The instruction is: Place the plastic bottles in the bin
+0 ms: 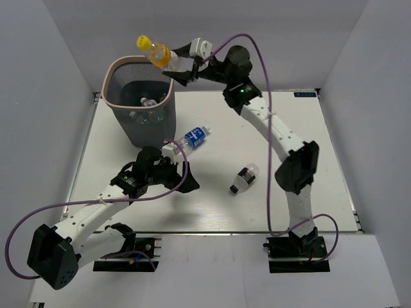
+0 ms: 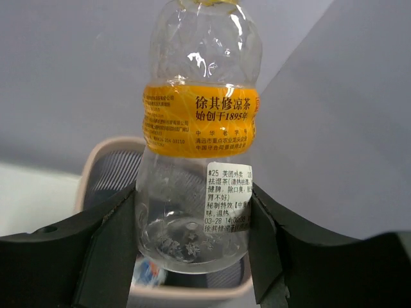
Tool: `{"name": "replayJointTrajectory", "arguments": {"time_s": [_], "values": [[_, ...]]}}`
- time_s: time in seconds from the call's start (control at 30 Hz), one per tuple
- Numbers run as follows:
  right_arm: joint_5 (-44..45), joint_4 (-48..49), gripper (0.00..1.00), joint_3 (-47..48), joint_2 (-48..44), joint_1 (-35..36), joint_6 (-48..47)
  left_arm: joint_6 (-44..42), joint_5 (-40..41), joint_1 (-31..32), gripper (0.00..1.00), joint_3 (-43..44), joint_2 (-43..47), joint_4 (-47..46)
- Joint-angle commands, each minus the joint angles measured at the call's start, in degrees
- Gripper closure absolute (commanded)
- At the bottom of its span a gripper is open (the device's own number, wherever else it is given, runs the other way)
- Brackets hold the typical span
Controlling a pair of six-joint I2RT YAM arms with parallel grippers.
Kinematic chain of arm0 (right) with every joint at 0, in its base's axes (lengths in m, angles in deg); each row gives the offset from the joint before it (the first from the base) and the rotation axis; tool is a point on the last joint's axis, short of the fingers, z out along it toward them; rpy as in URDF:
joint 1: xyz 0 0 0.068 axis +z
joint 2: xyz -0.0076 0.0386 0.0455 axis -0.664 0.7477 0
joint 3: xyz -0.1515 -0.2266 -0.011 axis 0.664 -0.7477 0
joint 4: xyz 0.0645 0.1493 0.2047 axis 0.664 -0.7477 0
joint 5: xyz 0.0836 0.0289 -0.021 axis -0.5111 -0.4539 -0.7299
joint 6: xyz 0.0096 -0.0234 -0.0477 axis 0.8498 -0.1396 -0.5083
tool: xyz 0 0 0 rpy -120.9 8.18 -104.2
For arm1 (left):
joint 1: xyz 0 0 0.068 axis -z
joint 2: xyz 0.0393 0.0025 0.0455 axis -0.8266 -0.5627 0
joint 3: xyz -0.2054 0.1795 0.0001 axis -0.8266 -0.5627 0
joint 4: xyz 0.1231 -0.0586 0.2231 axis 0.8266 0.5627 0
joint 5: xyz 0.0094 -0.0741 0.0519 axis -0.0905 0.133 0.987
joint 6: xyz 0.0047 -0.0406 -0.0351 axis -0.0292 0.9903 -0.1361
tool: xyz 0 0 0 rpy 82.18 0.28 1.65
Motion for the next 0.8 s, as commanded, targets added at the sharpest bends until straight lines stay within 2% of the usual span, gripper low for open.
{"name": "replayJointTrajectory", "arguments": {"time_s": [0.0,0.07,0.2,0.27,0.37,0.5,0.6,0.77], "values": [[7.24,16.29,0.89,6.44,7.91,1.54,13.55,0.26,-0.8,0.38,0.0,-0.61,2.05,-0.6],[8.82,19.38,0.88,7.32,11.59,2.77,15.83,0.26,-0.8,0.91,0.0,-1.13,2.76,0.02],[10.06,19.66,0.83,8.64,15.65,4.35,17.51,0.79,-0.8,0.91,0.0,-1.66,3.9,1.07],[10.5,20.44,0.72,8.47,17.06,5.32,17.51,0.79,-0.8,0.91,0.0,-1.66,4.43,2.3],[11.2,20.62,0.35,8.99,18.12,5.76,17.77,0.79,-0.8,0.91,0.0,-1.66,4.43,2.91],[11.3,19.58,0.14,9.17,17.6,6.03,17.77,-0.44,-2.02,0.91,0.0,-1.66,3.91,2.13],[10.59,18.96,0.12,9.0,15.67,5.68,17.42,-1.75,-3.08,1.43,0.0,-0.44,1.28,-0.5],[11.38,16.76,0.19,4.96,8.2,3.92,15.84,-3.17,-4.48,2.58,0.0,3.07,-5.57,-4.98]]}}
